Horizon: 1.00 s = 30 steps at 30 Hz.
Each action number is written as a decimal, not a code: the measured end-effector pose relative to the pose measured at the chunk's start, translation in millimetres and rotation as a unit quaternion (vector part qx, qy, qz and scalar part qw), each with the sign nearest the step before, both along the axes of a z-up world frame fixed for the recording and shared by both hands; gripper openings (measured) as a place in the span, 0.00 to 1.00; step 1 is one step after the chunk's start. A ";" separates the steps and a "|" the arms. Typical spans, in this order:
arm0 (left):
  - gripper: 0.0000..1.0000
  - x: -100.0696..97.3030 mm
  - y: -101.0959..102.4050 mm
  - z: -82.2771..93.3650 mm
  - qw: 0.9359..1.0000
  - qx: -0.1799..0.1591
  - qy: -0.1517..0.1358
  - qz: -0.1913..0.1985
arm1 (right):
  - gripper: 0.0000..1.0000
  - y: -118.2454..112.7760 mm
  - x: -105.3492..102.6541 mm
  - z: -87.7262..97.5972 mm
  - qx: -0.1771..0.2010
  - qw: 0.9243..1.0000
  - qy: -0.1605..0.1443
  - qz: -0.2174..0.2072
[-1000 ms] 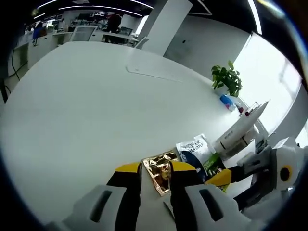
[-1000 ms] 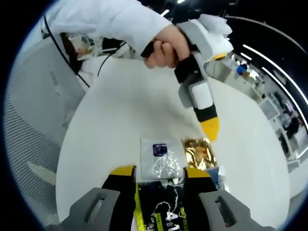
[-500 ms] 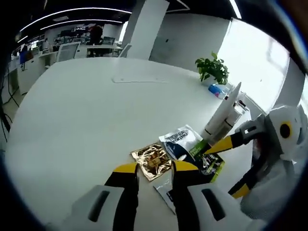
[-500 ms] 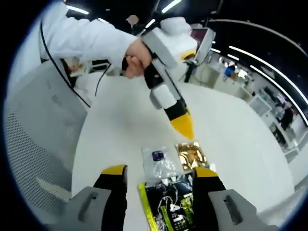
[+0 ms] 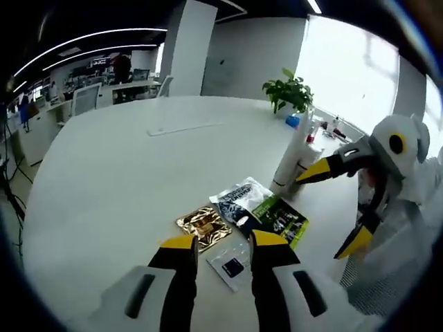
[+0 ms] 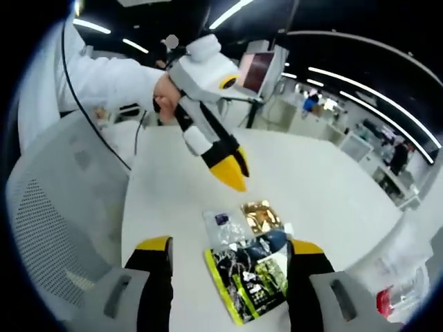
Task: Arrange the skincare products in the storage area until every visible bottle or jar stands upright without overlapping.
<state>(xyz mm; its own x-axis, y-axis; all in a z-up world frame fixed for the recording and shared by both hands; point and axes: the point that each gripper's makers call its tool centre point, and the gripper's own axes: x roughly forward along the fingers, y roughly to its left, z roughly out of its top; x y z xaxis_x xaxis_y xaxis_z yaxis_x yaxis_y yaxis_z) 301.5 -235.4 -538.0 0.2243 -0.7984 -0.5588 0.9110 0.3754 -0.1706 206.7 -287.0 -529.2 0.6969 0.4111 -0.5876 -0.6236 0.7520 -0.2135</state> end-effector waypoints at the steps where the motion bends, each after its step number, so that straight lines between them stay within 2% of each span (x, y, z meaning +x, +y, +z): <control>1: 0.25 -4.1 0.8 0.2 1.000 0.003 -0.006 -0.006 | 0.63 -3.6 -2.1 -0.3 -0.001 1.000 0.000 -0.005; 7: 0.26 -13.2 0.7 4.3 1.000 0.012 -0.023 -0.016 | 0.70 -21.8 -11.2 3.0 0.008 0.999 -0.003 -0.043; 9: 0.27 -14.2 1.0 7.6 0.999 0.011 -0.037 -0.023 | 0.72 -29.3 -15.5 6.3 0.019 0.998 -0.005 -0.062; 12: 0.31 -18.3 3.0 10.5 0.999 0.011 -0.037 -0.022 | 0.76 -39.3 -22.4 12.2 0.025 0.996 -0.006 -0.082; 15: 0.29 -20.0 5.6 15.2 0.998 0.010 -0.053 -0.020 | 0.79 -47.5 -29.1 20.0 0.027 0.995 -0.014 -0.097; 20: 0.32 -28.7 6.1 23.5 0.998 -0.003 -0.050 -0.023 | 0.86 -64.7 -39.4 22.7 0.033 0.991 -0.010 -0.126; 23: 0.34 -27.1 8.8 25.2 0.998 0.004 -0.064 -0.024 | 0.88 -77.2 -44.6 24.2 0.027 0.989 -0.014 -0.146; 30: 0.40 -41.3 11.0 39.5 0.996 0.003 -0.079 -0.032 | 0.96 -94.7 -54.0 32.3 0.041 0.983 -0.015 -0.180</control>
